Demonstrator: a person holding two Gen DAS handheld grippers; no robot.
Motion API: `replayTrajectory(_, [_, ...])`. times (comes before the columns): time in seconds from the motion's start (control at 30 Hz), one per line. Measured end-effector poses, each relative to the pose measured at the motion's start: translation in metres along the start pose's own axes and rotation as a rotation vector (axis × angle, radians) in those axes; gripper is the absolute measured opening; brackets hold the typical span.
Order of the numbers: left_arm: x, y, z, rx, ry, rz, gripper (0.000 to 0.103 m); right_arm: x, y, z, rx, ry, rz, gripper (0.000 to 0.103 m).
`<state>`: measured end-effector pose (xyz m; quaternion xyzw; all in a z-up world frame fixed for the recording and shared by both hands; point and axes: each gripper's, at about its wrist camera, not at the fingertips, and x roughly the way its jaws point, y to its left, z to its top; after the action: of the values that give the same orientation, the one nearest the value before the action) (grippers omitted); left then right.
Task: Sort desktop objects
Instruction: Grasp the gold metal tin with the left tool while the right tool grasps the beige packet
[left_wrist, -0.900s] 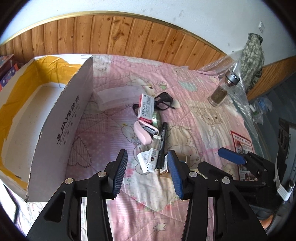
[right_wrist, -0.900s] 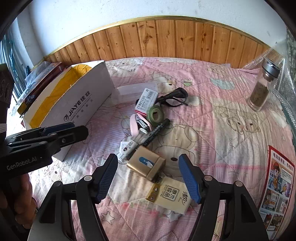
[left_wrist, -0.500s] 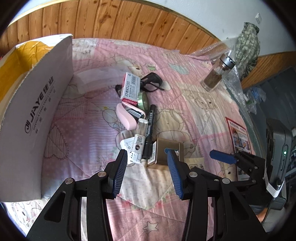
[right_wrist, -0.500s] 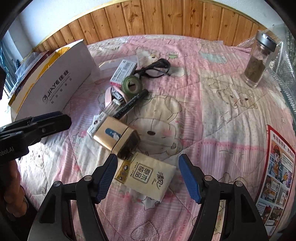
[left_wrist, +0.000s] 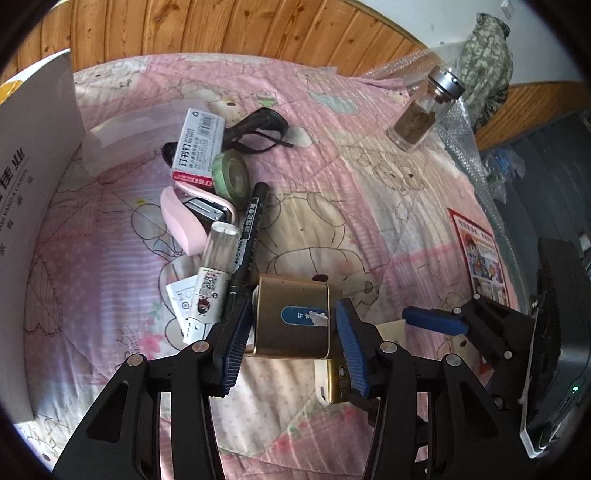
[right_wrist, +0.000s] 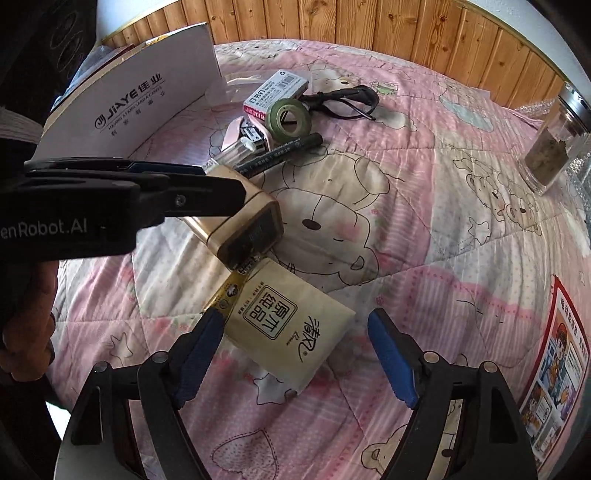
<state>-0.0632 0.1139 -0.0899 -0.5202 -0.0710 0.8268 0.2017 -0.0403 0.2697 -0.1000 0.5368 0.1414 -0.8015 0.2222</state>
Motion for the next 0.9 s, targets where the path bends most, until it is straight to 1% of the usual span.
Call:
replayTrajectory(0.1, [0.006,-0.008,0.001,0.023,-0.018,0.023,0.06,0.005,-0.001,-0.003,-0.03,-0.016,0.033,0.086])
replayTrajectory(0.17, [0.008,-0.011,0.002,0.021,-0.021,0.027,0.06,0.008,0.0,-0.002,-0.041,-0.022,0.052,0.086])
replayTrajectory(0.27, [0.012,-0.015,0.002,0.052,-0.017,0.049,0.061,0.012,0.0,-0.001,-0.027,0.006,0.163,0.087])
replayTrajectory(0.3, [0.015,-0.016,0.001,0.064,-0.011,0.057,0.061,0.012,0.002,-0.001,-0.035,0.007,0.185,0.087])
replayTrajectory(0.33, [0.018,-0.016,0.001,0.068,-0.002,0.064,0.061,0.013,0.006,-0.002,-0.054,0.008,0.191,0.087])
replayTrajectory(0.4, [0.023,-0.013,0.0,0.058,0.008,0.054,0.061,0.014,0.01,-0.004,-0.086,0.008,0.153,0.085])
replayTrajectory(0.47, [0.022,-0.008,0.001,0.042,0.004,0.022,0.06,0.019,0.007,-0.004,-0.085,0.034,0.157,0.08])
replayTrajectory(0.53, [0.021,-0.005,0.001,0.035,0.006,0.006,0.058,0.017,0.004,-0.004,-0.083,0.026,0.155,0.064])
replayTrajectory(0.6, [0.02,-0.003,0.0,0.03,0.003,0.0,0.058,0.015,0.0,-0.003,-0.075,0.025,0.154,0.054])
replayTrajectory(0.67, [0.019,-0.005,0.0,0.03,0.001,0.009,0.057,0.014,-0.004,-0.002,-0.059,0.03,0.17,0.053])
replayTrajectory(0.73, [0.018,-0.006,0.0,0.025,0.0,0.015,0.056,0.014,-0.001,-0.002,-0.069,0.033,0.165,0.054])
replayTrajectory(0.77, [0.017,-0.005,0.0,0.019,0.0,0.016,0.056,0.014,0.002,-0.002,-0.076,0.034,0.161,0.056])
replayTrajectory(0.8, [0.016,-0.004,0.0,0.012,0.001,0.018,0.056,0.015,0.005,-0.001,-0.081,0.036,0.157,0.061])
replayTrajectory(0.83, [0.015,-0.004,0.0,0.007,0.002,0.019,0.055,0.015,0.008,-0.001,-0.092,0.036,0.152,0.068])
replayTrajectory(0.9, [0.012,-0.002,0.001,-0.007,0.002,0.022,0.055,0.017,0.018,-0.002,-0.132,0.031,0.124,0.069])
